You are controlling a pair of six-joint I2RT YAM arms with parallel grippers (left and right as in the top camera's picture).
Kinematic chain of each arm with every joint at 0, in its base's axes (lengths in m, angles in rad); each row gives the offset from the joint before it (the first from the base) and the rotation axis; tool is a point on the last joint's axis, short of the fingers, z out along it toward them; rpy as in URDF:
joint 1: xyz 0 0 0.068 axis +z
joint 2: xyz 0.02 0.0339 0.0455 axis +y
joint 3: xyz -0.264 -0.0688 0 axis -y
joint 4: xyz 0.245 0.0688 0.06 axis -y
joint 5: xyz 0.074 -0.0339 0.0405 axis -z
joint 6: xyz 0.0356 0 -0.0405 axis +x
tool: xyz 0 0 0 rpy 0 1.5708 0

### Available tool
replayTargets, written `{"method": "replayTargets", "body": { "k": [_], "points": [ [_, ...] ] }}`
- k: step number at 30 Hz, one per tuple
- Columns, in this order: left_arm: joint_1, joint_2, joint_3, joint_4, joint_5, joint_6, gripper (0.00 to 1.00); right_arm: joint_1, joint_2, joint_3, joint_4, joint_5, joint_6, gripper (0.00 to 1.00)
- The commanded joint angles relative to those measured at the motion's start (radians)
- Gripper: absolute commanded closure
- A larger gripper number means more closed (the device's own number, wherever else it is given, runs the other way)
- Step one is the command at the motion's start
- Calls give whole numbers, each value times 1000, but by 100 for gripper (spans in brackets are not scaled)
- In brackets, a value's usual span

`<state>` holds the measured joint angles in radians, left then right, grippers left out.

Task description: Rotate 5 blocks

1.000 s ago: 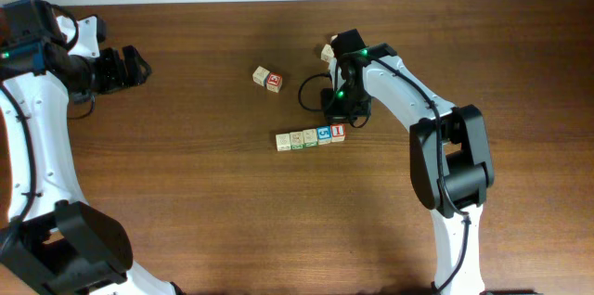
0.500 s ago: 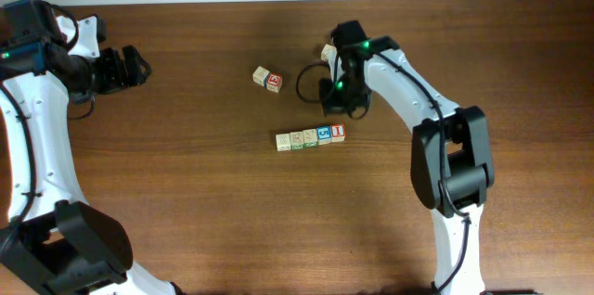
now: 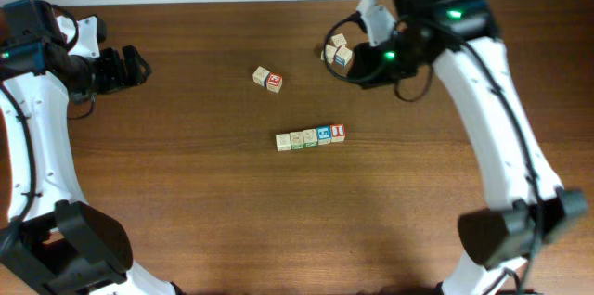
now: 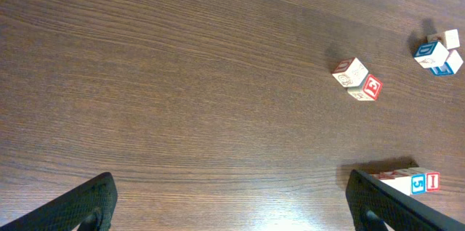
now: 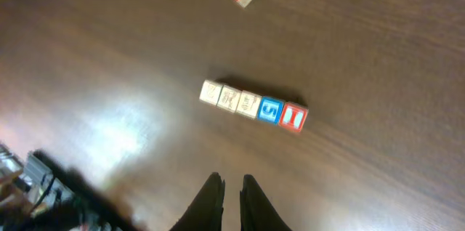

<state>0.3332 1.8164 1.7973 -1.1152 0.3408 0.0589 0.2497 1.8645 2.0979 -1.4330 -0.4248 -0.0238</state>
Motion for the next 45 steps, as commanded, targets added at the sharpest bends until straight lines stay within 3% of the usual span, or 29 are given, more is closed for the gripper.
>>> {"method": "replayTargets", "body": {
  "k": [1, 8, 12, 17, 23, 24, 27, 28, 29, 31, 32, 35, 38, 45],
  "points": [
    [2, 1, 22, -1, 10, -6, 1, -37, -24, 3, -85, -112, -149, 89],
    [1, 1, 22, -2, 23, -7, 1, -160, -26, -151, -76, -156, -182, 89],
    [2, 1, 22, -28, 249, -7, 1, -210, -26, -323, 38, -143, -178, 88],
    [2, 1, 22, -43, 294, -23, 1, -211, -26, -520, 204, -122, -177, 78],
    [-5, 1, 18, -49, 348, -22, 2, -211, -25, -601, 372, -34, -20, 78],
    [-16, 1, 13, -50, 348, -22, 13, -211, -25, -603, 393, -34, -2, 77],
    [-66, 1, -19, -48, 322, -22, 27, -211, -22, -604, 422, -31, 6, 68],
    [-95, 1, -36, -45, 283, -22, 40, -211, -20, -607, 431, -20, 6, 67],
    [-128, 1, -52, -38, 221, -22, 65, -211, -16, -608, 436, -8, 6, 67],
    [-184, 2, -75, -22, 124, -23, 92, -211, -10, -608, 439, -8, 6, 67],
    [-211, 1, -85, -14, 98, -23, 100, -210, -6, -608, 443, -8, 5, 70],
    [-298, 2, -115, 16, 28, -69, 100, -198, 12, -617, 474, -8, 3, 84],
    [-381, 1, -154, 51, -107, -186, 100, -177, 48, -618, 484, -9, 3, 91],
    [-535, 2, -365, 220, -174, -392, 100, -136, 131, -618, 510, -12, 4, 94]
  ]
}}
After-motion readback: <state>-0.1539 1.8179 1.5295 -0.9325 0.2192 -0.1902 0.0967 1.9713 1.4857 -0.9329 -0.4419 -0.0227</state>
